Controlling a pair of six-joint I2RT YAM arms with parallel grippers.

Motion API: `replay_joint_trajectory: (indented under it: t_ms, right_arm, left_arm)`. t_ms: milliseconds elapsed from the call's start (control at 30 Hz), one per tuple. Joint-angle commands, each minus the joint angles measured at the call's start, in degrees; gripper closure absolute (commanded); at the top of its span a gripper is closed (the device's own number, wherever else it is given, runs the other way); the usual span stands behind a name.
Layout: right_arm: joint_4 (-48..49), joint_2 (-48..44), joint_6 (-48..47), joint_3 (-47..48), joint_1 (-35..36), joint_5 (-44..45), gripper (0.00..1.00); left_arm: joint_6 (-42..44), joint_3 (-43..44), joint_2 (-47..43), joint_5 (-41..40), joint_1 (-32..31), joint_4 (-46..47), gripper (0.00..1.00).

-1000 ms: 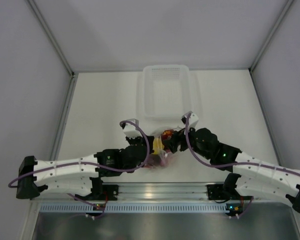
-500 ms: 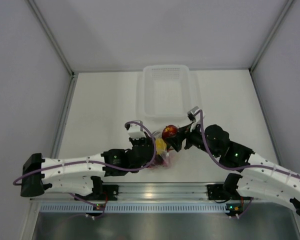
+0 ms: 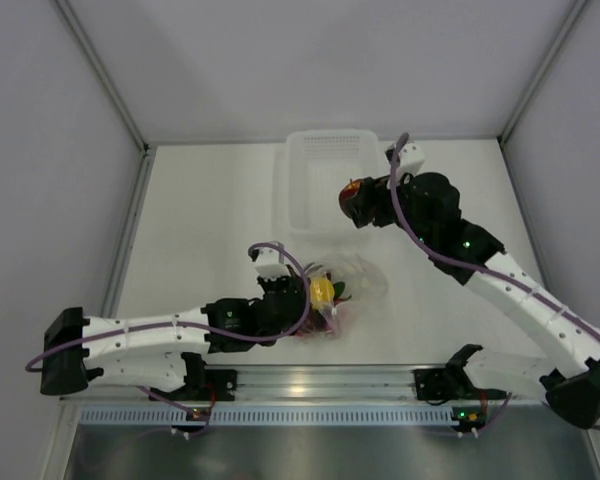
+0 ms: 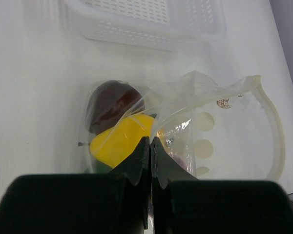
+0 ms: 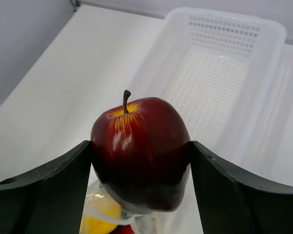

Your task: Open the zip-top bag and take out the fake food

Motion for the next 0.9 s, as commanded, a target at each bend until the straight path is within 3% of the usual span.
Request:
replay_joint_trajectory:
  t_ms: [0, 200, 400, 567, 633, 733, 767, 867]
  right_arm:
    - [0.4, 8.6, -2.4, 4.8, -5.6, -3.1, 0.74]
    - [2.6, 25.7, -4.4, 15.0, -11.4, -5.1, 0.72]
    - [2.5, 41.8, -7.3, 26.3, -12.5, -1.9, 0.66]
    - [0.3, 47.1, -9.0, 31.1, -12.6, -0.5, 0.4]
    - [-0.4, 47.1, -9.5, 32.2, -12.6, -0.7, 0.25]
    - [-2.5, 45.3, -9.9, 32.6, -12.6, -1.4, 0.15]
    - [-2.9, 44.5, -10.0, 32.5, -12.5, -2.2, 0.05]
    - [-4.5, 40.3, -10.3, 31.4, -12.5, -3.6, 0.01]
  left_arm:
    - [0.7, -1.5, -2.1, 0.6, 0.1, 0.0, 1.0]
    - [2.9, -2.8, -4.2, 1.2, 0.1, -0.1, 1.0]
    - [4.6, -3.7, -7.9, 1.3, 0.1, -0.1, 1.0]
    - [6.1, -3.5, -9.8, 2.0, 0.2, -0.2, 1.0]
    - [6.4, -3.4, -10.0, 2.0, 0.2, -0.2, 1.0]
    - [6.8, -3.0, -9.9, 2.1, 0.3, -0.2, 1.0]
    - [6.9, -2.7, -9.9, 2.2, 0.3, -0.1, 1.0]
    - [7.1, -1.7, -9.5, 2.1, 0.3, -0.1, 1.0]
